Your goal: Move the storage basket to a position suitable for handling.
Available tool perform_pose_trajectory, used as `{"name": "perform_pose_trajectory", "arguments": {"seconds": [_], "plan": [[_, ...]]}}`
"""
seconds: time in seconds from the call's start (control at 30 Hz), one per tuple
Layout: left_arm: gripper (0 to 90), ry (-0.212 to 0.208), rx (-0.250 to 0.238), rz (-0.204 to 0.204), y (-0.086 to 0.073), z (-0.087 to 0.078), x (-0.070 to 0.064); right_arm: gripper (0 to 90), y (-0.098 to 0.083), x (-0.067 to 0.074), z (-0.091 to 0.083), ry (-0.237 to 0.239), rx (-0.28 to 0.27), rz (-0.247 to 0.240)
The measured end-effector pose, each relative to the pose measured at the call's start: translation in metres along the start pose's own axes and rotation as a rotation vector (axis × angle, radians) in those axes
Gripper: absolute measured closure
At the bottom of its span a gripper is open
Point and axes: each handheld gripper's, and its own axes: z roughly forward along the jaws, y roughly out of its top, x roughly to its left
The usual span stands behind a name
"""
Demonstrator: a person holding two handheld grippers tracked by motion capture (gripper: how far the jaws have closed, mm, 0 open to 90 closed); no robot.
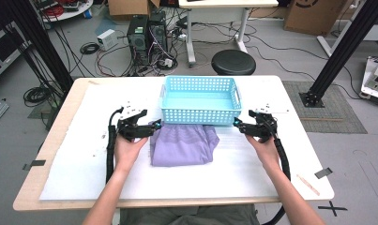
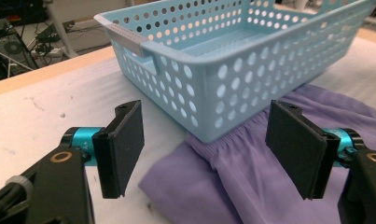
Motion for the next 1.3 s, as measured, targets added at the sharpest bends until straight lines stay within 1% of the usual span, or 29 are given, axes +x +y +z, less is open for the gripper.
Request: {"name": "perform_pose_trajectory", "arguments": {"seconds": [0.03, 0.1, 0.13, 0.17, 0.27, 0.3, 0.33, 0.37, 0.4, 0.53, 0.6, 0.63, 0.73, 0.83, 0.93, 1.0, 1.07, 1.13, 1.23, 1.3], "plan": [[27.9, 0.0, -0.007, -0.002, -0.004, -0.005, -0.001, 27.4, -0.001, -0.001, -0.002, 0.002, -0.006, -0.006], [27.9, -0.002, -0.004, -0.002, -0.012, -0.014, -0.002, 27.0, -0.004, -0.003, -0.006, 0.004, -0.016, -0.008], [27.9, 0.004, -0.002, -0.002, -0.017, -0.02, -0.003, 26.9, -0.006, -0.003, -0.008, 0.005, -0.021, -0.006], [27.9, 0.008, -0.002, -0.001, -0.02, -0.024, -0.003, 27.0, -0.008, -0.004, -0.009, 0.002, -0.024, -0.008], [27.9, 0.019, -0.021, -0.016, -0.03, -0.036, -0.002, 26.9, -0.012, -0.004, -0.011, 0.0, -0.038, -0.012], [27.9, 0.027, -0.017, -0.014, -0.032, -0.039, -0.001, 26.7, -0.013, -0.004, -0.012, -0.004, -0.04, -0.02], [27.9, 0.029, -0.016, -0.022, -0.033, -0.041, 0.0, 26.5, -0.014, -0.004, -0.012, -0.006, -0.043, -0.022], [27.9, 0.03, -0.015, -0.024, -0.034, -0.043, 0.001, 26.5, -0.014, -0.004, -0.013, -0.003, -0.046, -0.023], [27.9, 0.031, -0.015, -0.035, -0.035, -0.045, 0.002, 26.4, -0.014, -0.003, -0.014, -0.003, -0.046, -0.02], [27.9, 0.042, -0.006, -0.044, -0.04, -0.048, 0.006, 26.3, -0.016, -0.001, -0.016, -0.009, -0.051, -0.03], [27.9, 0.039, -0.003, -0.044, -0.041, -0.049, 0.006, 26.3, -0.018, -0.001, -0.017, -0.007, -0.049, -0.036], [27.9, 0.035, 0.0, -0.053, -0.042, -0.049, 0.004, 26.3, -0.019, 0.0, -0.017, -0.005, -0.048, -0.037], [27.9, 0.023, 0.005, -0.049, -0.042, -0.05, 0.0, 26.1, -0.021, 0.003, -0.016, 0.002, -0.034, -0.043], [27.9, 0.008, 0.009, -0.05, -0.042, -0.051, -0.006, 25.9, -0.024, 0.01, -0.016, 0.021, -0.033, -0.044], [27.9, -0.011, 0.016, -0.064, -0.044, -0.053, -0.016, 26.0, -0.027, 0.024, -0.017, 0.045, -0.034, -0.058], [28.8, -0.015, 0.024, -0.068, -0.046, -0.054, -0.023, 26.7, -0.03, 0.035, -0.016, 0.063, -0.025, -0.069], [29.4, -0.02, 0.04, -0.074, -0.048, -0.053, -0.03, 27.1, -0.033, 0.045, -0.015, 0.079, -0.013, -0.081], [30.6, -0.02, 0.067, -0.073, -0.051, -0.052, -0.036, 28.2, -0.036, 0.056, -0.013, 0.101, -0.001, -0.097], [30.7, -0.006, 0.101, -0.082, -0.054, -0.05, -0.042, 28.4, -0.039, 0.065, -0.01, 0.12, 0.015, -0.088], [30.9, 0.001, 0.121, -0.093, -0.056, -0.048, -0.043, 29.1, -0.04, 0.07, -0.007, 0.133, 0.035, -0.077]]}}
